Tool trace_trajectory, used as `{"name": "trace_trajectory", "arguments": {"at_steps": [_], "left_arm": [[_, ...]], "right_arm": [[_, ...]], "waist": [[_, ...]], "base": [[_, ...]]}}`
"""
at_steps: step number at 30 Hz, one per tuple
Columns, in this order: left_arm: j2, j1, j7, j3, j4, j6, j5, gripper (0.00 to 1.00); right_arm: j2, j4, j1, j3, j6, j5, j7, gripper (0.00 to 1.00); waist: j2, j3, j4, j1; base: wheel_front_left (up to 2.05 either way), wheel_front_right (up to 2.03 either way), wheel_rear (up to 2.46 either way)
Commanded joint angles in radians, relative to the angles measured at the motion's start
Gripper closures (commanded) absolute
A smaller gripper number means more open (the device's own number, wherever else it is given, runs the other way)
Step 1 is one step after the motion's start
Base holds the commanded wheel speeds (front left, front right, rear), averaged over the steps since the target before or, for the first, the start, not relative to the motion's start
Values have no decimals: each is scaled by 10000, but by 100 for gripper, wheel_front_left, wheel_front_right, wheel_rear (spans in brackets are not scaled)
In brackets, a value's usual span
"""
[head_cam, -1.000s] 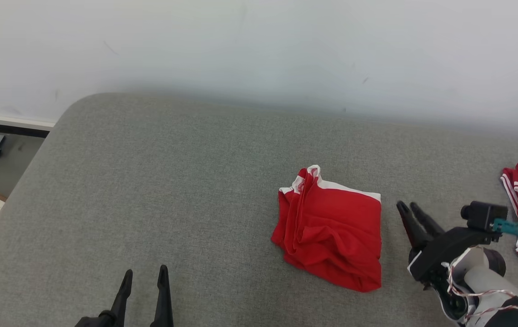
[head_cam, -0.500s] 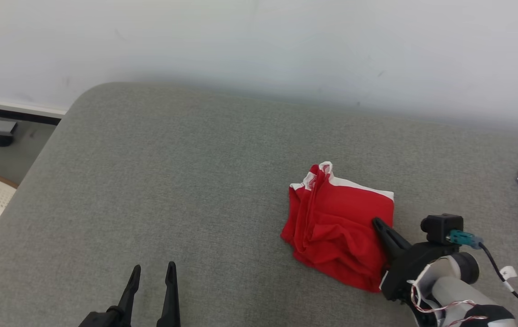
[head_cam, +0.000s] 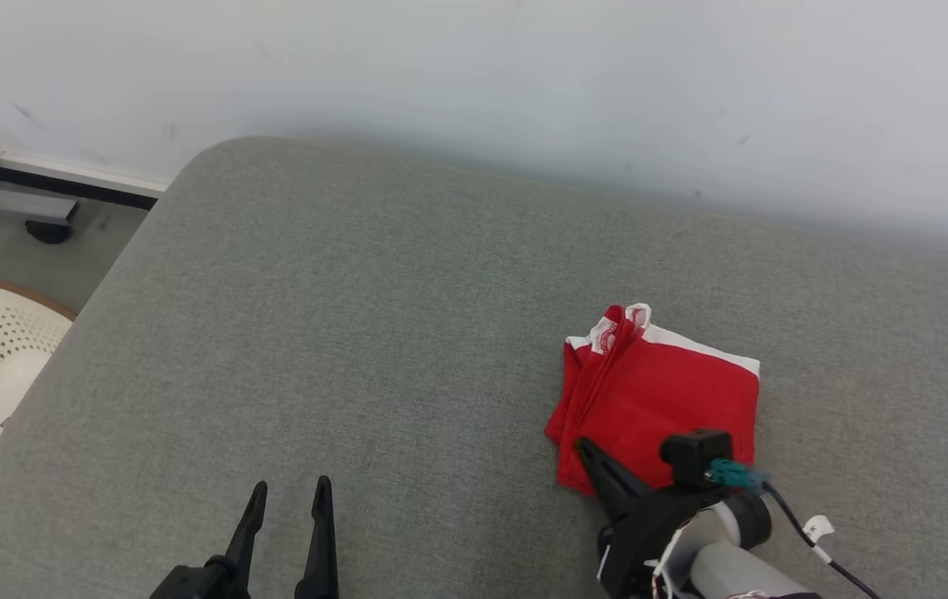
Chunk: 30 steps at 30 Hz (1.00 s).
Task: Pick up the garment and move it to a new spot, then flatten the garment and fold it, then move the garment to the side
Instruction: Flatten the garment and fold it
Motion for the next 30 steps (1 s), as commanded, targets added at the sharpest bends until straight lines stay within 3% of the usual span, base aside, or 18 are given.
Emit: {"name": "trace_trajectory", "arguments": {"at_steps": [1,7,13,24,30], "left_arm": [[8,-70,-28,-26,21,-16,57,0],[8,-112,-28,-4,-9,68,-2,0],[8,58,-28,140,-69,116,25,0],[10,387,-28,511,-258,90,143,0],[10,428,-28,702,-378,140,183,0]], "right_arm": [[96,14,104,12,-17,-57,-34,100],[448,9,152,149,-17,-157,-35,100],[255,-943,366,-278,-17,-263,-35,100],[-810,-4013,1565,-2019,-17,-1373,-34,100],[-995,-5143,2290,-3524,-18,-2288,-33,100]], "waist": [[-1,34,72,0],[-1,81,100,0],[-1,-85,-236,0],[-1,-428,-1290,0],[-1,-492,-1867,0]], "base": [[0,0,0],[0,0,0],[0,0,0],[0,0,0],[0,0,0]]}}
